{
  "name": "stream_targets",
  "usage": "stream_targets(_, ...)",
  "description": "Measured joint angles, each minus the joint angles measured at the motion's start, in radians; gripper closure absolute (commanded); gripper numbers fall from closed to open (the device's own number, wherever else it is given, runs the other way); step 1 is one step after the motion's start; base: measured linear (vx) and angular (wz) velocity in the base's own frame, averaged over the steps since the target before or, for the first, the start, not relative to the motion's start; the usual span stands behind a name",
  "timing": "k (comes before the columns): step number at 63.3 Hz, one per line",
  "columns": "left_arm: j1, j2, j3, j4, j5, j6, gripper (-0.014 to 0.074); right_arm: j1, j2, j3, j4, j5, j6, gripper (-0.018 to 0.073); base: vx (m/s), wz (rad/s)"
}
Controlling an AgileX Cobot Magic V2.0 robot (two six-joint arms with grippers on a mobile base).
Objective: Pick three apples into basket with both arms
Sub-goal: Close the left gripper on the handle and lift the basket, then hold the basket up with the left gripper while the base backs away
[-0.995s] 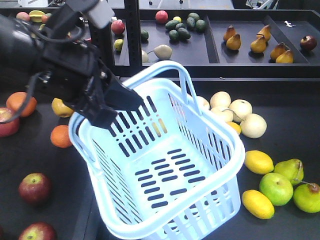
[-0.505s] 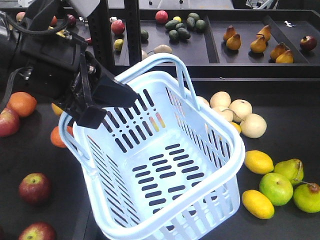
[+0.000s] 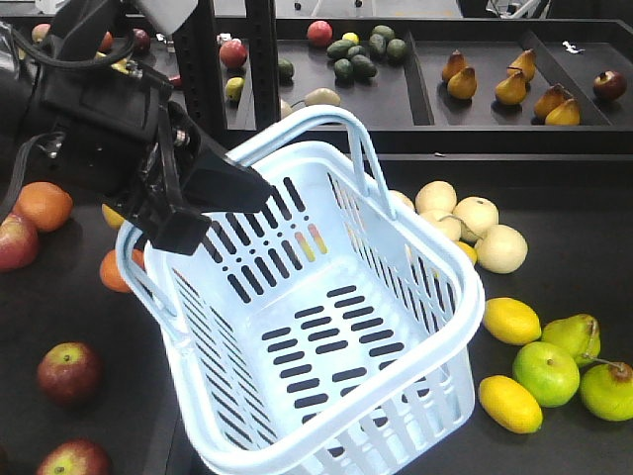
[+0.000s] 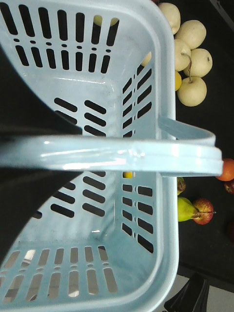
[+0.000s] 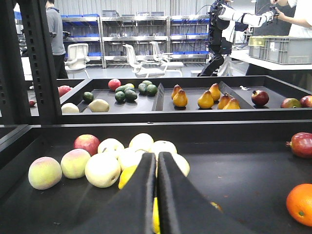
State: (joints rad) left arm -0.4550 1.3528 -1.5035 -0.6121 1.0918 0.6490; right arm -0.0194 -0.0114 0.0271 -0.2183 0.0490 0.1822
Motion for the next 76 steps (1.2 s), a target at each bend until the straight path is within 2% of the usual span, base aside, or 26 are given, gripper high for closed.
stream_targets(38, 0.000, 0.000, 0.000, 0.001, 0.000, 0.000, 0.0603, 0.000, 0.000, 0.000, 0.000, 0.000, 0.000, 0.0564, -0.01, 0.03)
stream_targets(76, 0.000, 0.000, 0.000, 0.002, 0.000, 0.000, 0.0603, 0.000, 0.000, 0.000, 0.000, 0.000, 0.000, 0.0564, -0.11, 0.21)
